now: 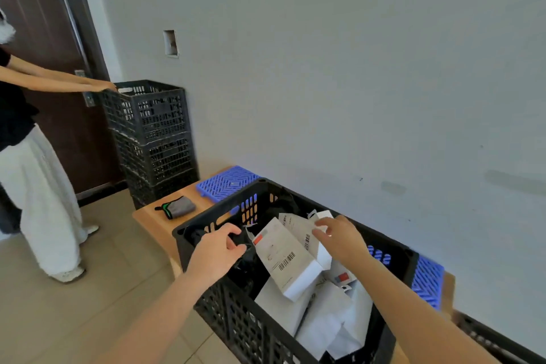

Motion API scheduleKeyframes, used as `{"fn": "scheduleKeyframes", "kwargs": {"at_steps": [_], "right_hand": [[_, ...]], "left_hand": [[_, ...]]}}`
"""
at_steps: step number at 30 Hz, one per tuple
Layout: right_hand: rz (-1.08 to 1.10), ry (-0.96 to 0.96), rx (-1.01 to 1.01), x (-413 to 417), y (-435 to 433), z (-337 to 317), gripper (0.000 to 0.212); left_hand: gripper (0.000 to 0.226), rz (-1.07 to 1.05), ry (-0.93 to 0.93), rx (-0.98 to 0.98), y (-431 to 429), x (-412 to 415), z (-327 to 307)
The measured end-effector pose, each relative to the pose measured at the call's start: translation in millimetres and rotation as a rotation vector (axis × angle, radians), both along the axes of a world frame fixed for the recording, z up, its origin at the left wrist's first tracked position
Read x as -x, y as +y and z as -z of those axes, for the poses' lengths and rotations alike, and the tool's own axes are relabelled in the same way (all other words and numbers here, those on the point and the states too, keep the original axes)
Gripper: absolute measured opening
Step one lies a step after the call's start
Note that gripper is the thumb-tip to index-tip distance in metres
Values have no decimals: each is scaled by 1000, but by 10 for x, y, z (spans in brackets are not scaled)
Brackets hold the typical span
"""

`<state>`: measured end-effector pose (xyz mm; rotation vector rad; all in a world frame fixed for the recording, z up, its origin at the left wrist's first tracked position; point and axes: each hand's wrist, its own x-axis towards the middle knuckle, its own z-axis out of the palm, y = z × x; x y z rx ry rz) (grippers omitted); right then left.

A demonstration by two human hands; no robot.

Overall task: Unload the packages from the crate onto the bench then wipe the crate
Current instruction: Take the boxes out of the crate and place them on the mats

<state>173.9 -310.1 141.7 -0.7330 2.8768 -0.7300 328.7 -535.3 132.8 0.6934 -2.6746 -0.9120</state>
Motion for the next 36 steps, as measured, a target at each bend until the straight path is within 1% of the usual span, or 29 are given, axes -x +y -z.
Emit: {"fn": "scheduleKeyframes", "kwargs": {"at_steps": [3, 4, 6, 8, 10, 14, 18, 22, 26, 30, 32, 36], "right_hand": [[17, -70, -60, -217, 25, 113, 46], [28, -77, -83, -272, 32, 150, 49], [40, -100, -100, -349, 37, 216, 54], [50, -154, -42, -400, 40, 288, 56], [53, -226, 82, -446, 41, 354, 54], [85, -311, 249, -503, 21, 411, 46], [155, -337, 385, -532, -1, 375, 42], [276, -389, 547, -588, -91, 288, 36], [337, -423, 728, -709, -296, 105, 35], [342, -440, 900, -961, -676, -113, 42], [332, -436, 950, -1141, -936, -218, 41], [289, -434, 1057, -1452, -1559, -410, 40]], "left_hand": [[44, 105, -167, 61, 217, 139, 126], [52, 133, -226, 74, 265, 182, 178], [74, 188, -326, 40, 332, 262, 266], [87, 229, -375, 7, 397, 323, 326], [91, 251, -378, -29, 470, 360, 370], [95, 234, -295, -217, 561, 399, 445], [93, 199, -191, -234, 531, 377, 467], [88, 153, -22, -351, 445, 343, 403], [87, 195, 140, -260, 250, 310, 196], [87, 261, 310, -226, -61, 138, -36], [84, 272, 365, -199, -302, -13, -153], [76, 259, 413, -243, -930, -283, -371]]}}
